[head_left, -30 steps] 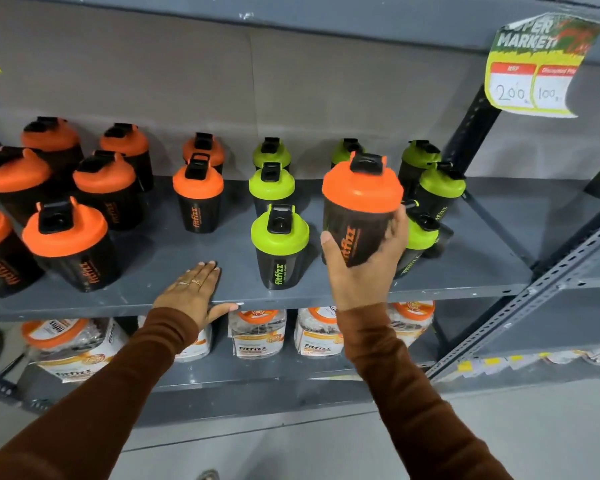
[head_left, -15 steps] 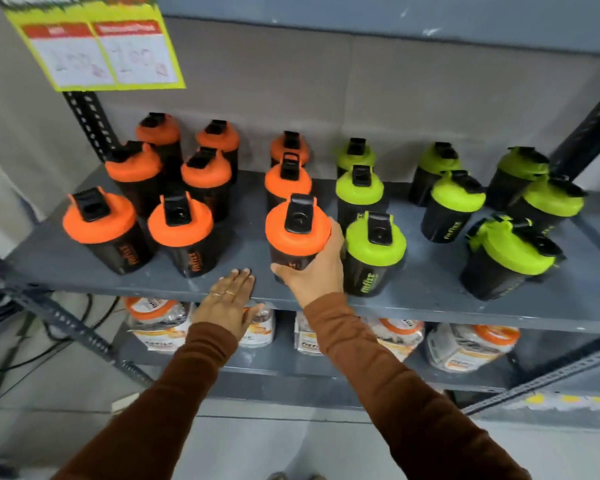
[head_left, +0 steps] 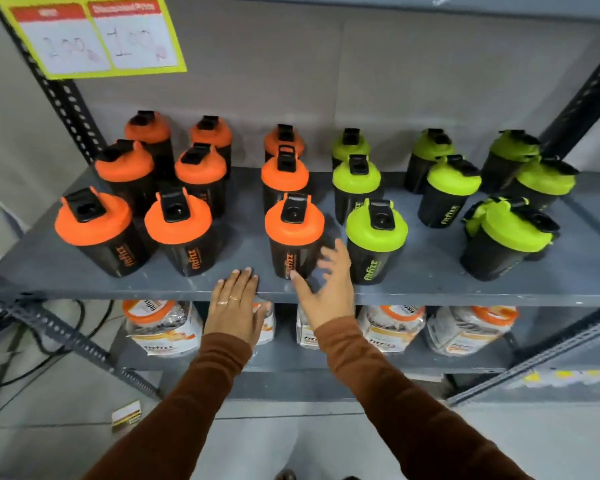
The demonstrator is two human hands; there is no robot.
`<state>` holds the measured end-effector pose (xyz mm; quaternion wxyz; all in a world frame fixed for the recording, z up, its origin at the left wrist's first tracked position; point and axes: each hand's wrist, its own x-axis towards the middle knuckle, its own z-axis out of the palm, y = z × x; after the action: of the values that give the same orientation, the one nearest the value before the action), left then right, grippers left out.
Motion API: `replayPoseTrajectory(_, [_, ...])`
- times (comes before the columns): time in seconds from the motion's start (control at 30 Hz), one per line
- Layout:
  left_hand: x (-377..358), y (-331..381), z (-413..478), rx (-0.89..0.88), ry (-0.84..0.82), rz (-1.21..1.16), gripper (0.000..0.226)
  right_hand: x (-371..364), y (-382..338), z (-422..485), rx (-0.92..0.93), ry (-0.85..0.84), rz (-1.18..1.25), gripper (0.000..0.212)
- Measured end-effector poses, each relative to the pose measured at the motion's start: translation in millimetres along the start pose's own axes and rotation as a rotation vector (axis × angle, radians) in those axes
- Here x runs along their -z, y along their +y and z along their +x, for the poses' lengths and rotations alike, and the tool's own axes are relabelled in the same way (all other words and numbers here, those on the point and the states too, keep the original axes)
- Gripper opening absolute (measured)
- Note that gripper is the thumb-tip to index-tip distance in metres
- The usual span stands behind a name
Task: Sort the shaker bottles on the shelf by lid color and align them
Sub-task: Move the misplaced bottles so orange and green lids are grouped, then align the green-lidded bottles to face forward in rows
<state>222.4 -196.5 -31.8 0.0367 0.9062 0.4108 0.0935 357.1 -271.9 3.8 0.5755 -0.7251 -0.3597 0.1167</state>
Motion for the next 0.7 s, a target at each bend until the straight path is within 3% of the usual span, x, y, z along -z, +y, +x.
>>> replayPoseTrajectory(0.13, [-16.5,42.3,-16.8,0.057,0.124,-0.278,0.06,48.8,31.1,-18.6,0.014,0.171,-0.043,0.036])
replayPoseTrajectory(0.23, [-25.6,97.2,-15.1,-0.107,0.207,-0.385,0.043,105.6,56.4,-13.3,-0.015,0.303,-0.17,0.033])
replayPoseTrajectory(0.3, [-29.2,137.9,-9.7,-0.248,0.153,-0.389,0.042,148.3,65.8,-4.7,-0.097,0.394,-0.194,0.022])
replayPoseTrajectory(0.33, [-28.9,158.6,-4.7,-0.309,0.129,-0.382,0.041,170.4,69.7,1.8,-0.12,0.449,-0.186,0.022])
replayPoseTrajectory(0.47, [-23.3,240.9,27.1,-0.435,0.13,-0.283,0.048,257.4,83.8,43.4,-0.11,0.641,-0.219,0.056])
replayPoseTrajectory(0.57, [-19.2,288.7,53.9,-0.332,0.042,-0.215,0.065,306.5,91.7,80.4,-0.105,0.497,-0.415,0.059])
replayPoseTrajectory(0.7, [-27.6,314.2,68.1,-0.18,-0.079,-0.135,0.116,338.4,102.1,119.3,-0.012,0.139,-0.678,0.079])
